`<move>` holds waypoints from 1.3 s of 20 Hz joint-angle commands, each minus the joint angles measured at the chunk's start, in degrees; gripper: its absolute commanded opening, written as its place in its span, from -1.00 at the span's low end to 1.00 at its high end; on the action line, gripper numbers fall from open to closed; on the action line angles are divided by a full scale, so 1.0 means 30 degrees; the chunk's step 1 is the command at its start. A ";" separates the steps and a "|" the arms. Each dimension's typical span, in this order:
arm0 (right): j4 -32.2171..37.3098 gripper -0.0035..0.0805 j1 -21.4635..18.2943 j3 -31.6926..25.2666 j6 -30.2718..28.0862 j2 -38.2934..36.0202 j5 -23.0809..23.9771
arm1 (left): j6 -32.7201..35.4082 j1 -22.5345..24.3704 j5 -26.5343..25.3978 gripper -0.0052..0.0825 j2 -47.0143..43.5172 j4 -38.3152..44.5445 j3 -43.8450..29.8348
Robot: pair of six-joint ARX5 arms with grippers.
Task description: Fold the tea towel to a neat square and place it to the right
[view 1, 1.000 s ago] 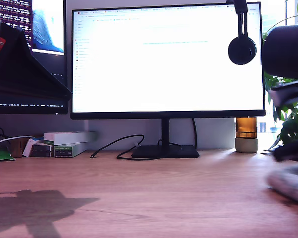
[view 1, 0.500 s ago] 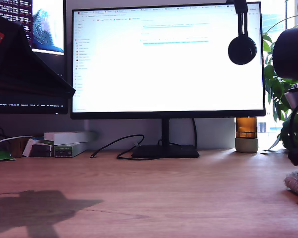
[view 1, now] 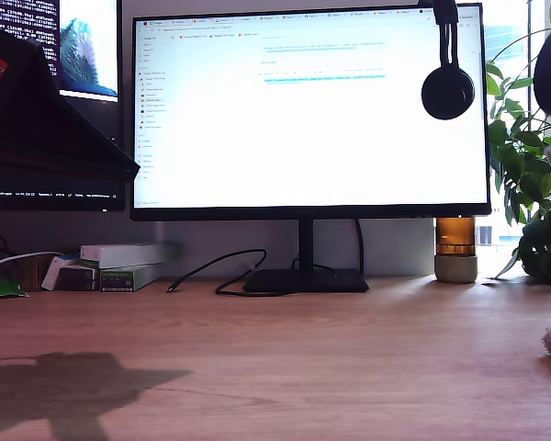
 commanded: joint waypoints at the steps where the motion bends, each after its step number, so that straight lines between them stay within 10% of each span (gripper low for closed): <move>1: 0.0474 -0.95 -0.0124 0.0437 -0.0459 -0.0080 0.0328 | -0.0073 -0.0036 0.0066 -0.92 0.0051 0.0226 -0.0131; 11: 0.3373 -0.95 -0.0095 0.1800 -0.3475 -0.1719 -0.0437 | -0.0583 0.0131 -0.2200 -0.92 0.0051 0.1800 -0.0124; 26: 0.6302 -0.95 -0.8590 0.0124 -0.7118 -0.5792 -0.8918 | -0.1632 0.6951 -0.2936 -0.92 -0.0240 0.1909 -0.0131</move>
